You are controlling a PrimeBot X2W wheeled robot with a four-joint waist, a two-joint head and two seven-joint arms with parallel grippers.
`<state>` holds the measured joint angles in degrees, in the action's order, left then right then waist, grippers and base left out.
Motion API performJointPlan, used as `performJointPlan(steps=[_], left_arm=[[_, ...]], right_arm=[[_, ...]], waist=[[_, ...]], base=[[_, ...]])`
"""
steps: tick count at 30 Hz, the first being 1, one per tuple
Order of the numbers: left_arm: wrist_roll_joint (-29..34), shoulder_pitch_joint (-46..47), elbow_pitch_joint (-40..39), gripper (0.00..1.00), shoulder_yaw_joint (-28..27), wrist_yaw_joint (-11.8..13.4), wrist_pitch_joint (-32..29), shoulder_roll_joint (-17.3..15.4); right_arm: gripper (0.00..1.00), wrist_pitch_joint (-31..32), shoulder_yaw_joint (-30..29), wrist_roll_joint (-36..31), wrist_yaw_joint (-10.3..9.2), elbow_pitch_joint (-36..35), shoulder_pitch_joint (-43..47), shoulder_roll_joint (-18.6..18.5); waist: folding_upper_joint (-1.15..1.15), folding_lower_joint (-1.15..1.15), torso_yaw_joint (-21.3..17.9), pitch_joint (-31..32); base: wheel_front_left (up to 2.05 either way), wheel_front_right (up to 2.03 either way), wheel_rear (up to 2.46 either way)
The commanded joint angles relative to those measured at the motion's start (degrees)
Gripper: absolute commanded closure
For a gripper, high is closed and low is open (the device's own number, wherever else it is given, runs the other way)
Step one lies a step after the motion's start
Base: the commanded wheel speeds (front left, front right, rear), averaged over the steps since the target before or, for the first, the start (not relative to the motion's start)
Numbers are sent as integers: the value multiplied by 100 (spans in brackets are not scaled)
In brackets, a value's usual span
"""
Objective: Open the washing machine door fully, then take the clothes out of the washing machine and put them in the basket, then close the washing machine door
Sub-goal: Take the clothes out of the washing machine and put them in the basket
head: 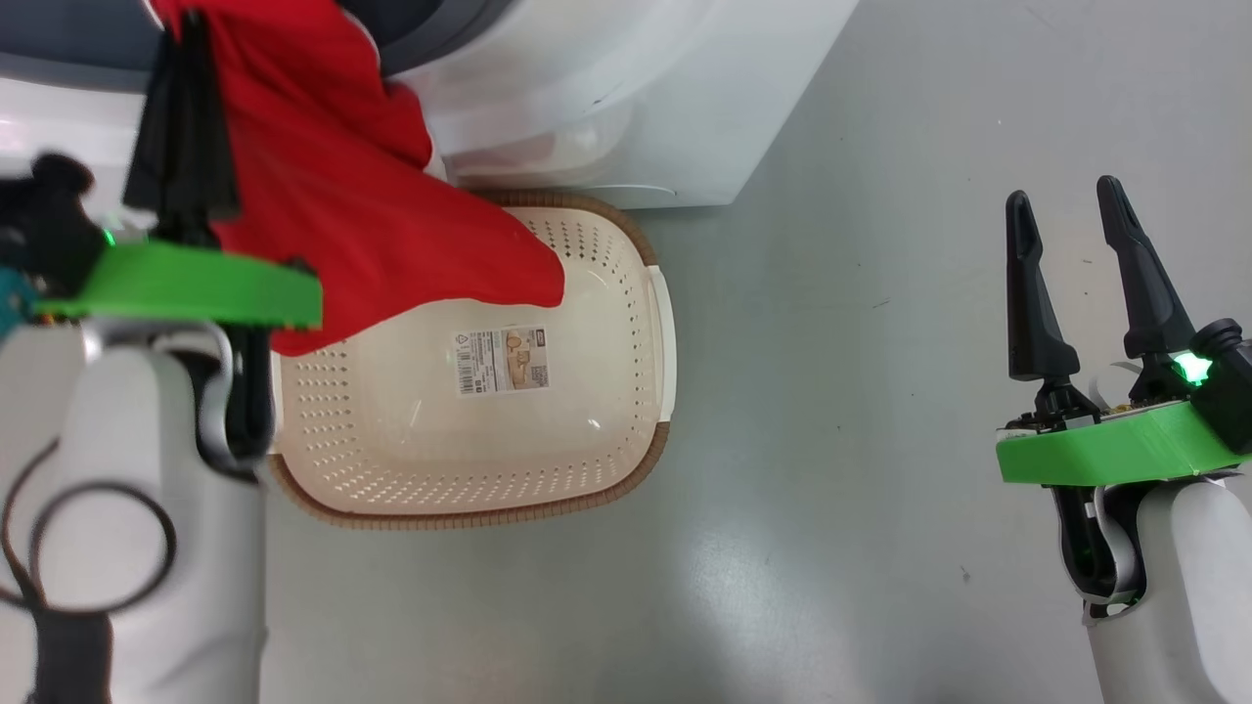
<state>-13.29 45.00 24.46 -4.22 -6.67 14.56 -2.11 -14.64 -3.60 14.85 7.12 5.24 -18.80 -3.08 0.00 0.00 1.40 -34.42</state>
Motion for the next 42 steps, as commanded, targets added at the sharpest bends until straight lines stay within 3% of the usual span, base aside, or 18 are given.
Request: performJointPlan(steps=[1,10,16,27,42], left_arm=[[-64,-387,-328,100,-140,-42,43,-129],[-323,-1434,-881,100,198,-32,43,-81],[-838,-1742,-674,100,698,216,43,-78],[-793,-1253,1072,100,970,161,43,-77],[-299,217,3584,100,1242,-17,43,-118]], right_arm=[[0,-36,90,-14,36,-142,156,20],[0,-36,104,-23,36,-155,144,20],[0,-36,160,-4,36,-148,57,20],[0,-36,187,15,36,-213,-101,20],[0,-36,261,14,36,-299,-313,20]], waist=[[0,0,-4,5],[0,0,-4,-39],[0,0,-47,-146],[0,0,-227,-492],[0,0,-453,-1117]], base=[[0,0,0],[0,0,0],[0,0,0],[0,0,0],[0,0,0]])
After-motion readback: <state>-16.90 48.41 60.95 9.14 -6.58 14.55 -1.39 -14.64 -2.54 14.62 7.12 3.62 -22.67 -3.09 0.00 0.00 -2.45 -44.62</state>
